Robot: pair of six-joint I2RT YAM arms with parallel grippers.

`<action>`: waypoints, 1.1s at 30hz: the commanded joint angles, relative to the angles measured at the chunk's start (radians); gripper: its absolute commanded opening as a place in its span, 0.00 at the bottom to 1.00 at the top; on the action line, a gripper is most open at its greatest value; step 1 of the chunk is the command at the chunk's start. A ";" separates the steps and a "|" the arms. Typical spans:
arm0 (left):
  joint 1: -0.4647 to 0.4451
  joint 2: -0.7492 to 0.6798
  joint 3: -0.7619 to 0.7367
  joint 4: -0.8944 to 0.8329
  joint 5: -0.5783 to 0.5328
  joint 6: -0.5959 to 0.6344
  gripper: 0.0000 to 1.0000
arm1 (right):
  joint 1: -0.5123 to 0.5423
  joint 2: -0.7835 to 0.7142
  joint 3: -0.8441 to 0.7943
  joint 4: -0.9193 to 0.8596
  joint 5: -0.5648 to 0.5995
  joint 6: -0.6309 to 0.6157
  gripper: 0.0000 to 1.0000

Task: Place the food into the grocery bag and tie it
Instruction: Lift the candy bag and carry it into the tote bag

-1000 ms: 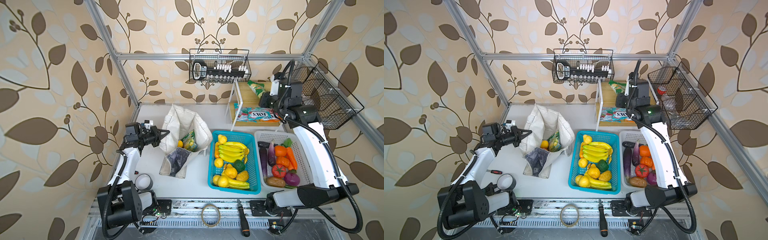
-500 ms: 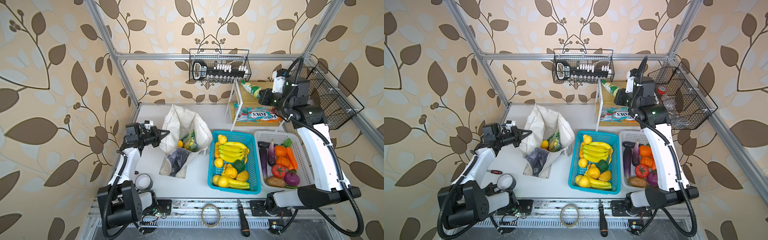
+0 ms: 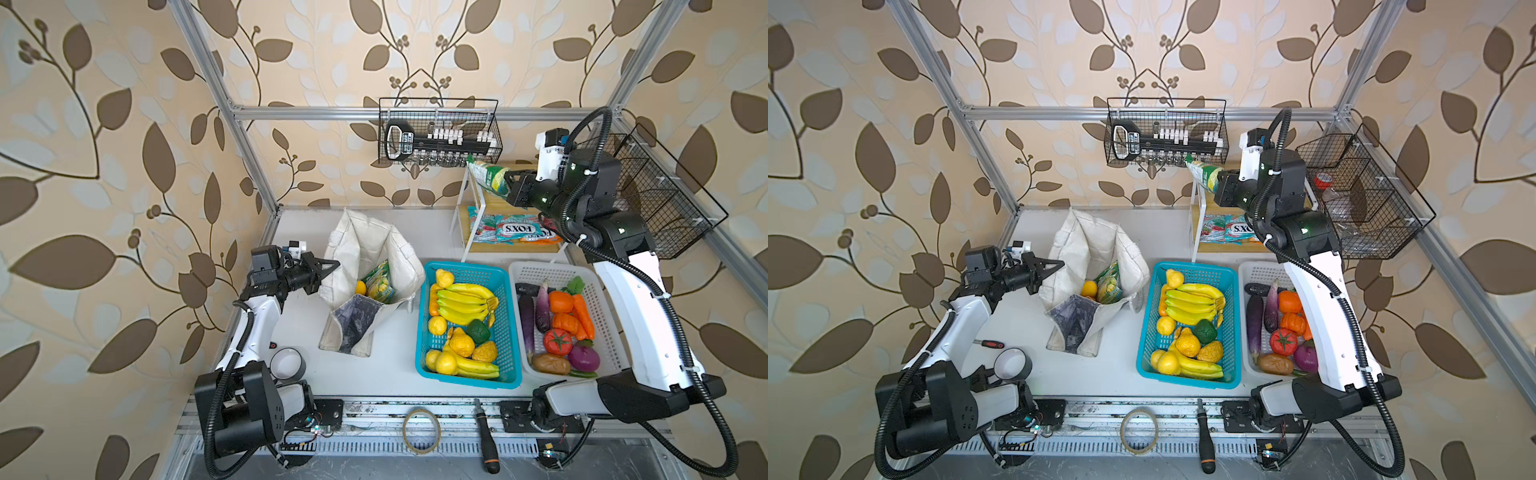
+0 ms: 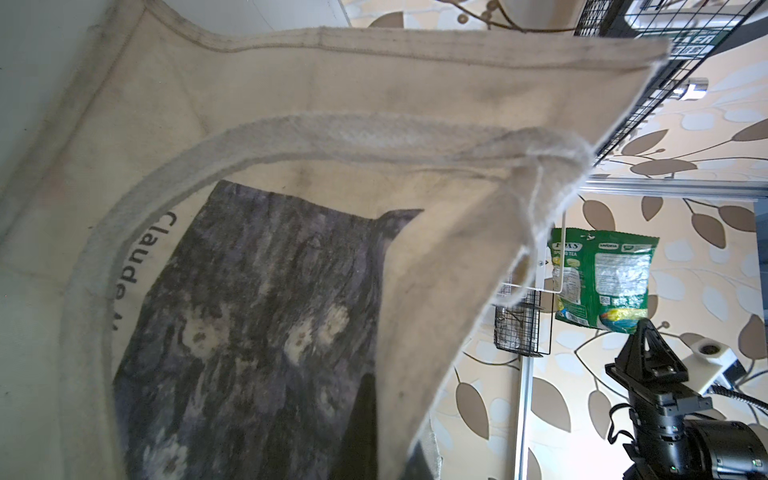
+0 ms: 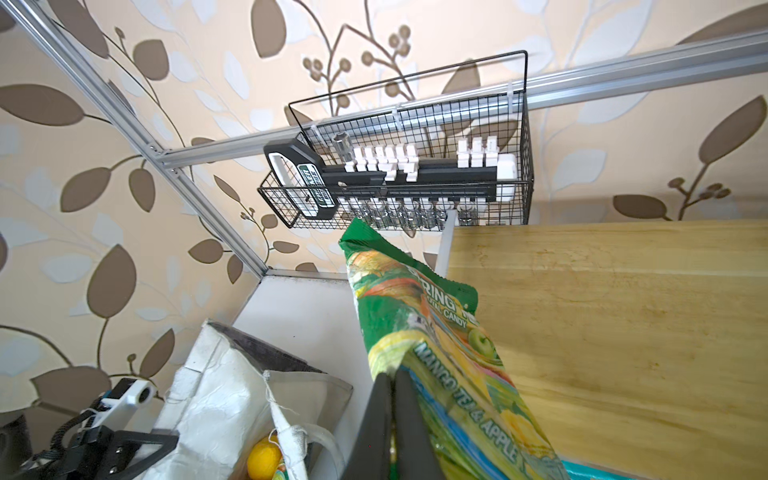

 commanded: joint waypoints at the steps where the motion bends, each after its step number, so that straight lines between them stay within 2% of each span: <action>1: 0.015 0.002 -0.008 0.024 0.028 -0.002 0.00 | 0.039 -0.041 0.032 0.084 -0.027 0.005 0.00; 11: 0.015 0.004 -0.011 0.030 0.030 -0.005 0.00 | 0.296 -0.050 0.004 0.142 -0.009 0.010 0.00; 19: 0.015 0.008 -0.009 0.037 0.035 -0.012 0.00 | 0.469 0.022 -0.091 0.218 -0.006 0.045 0.00; 24: 0.015 0.013 -0.008 0.042 0.036 -0.016 0.00 | 0.541 0.072 -0.174 0.281 -0.039 0.079 0.00; 29: 0.015 0.014 -0.008 0.044 0.039 -0.018 0.00 | 0.563 0.127 -0.285 0.373 -0.110 0.140 0.00; 33: 0.015 0.014 -0.008 0.047 0.041 -0.020 0.00 | 0.597 0.204 -0.328 0.398 -0.086 0.136 0.00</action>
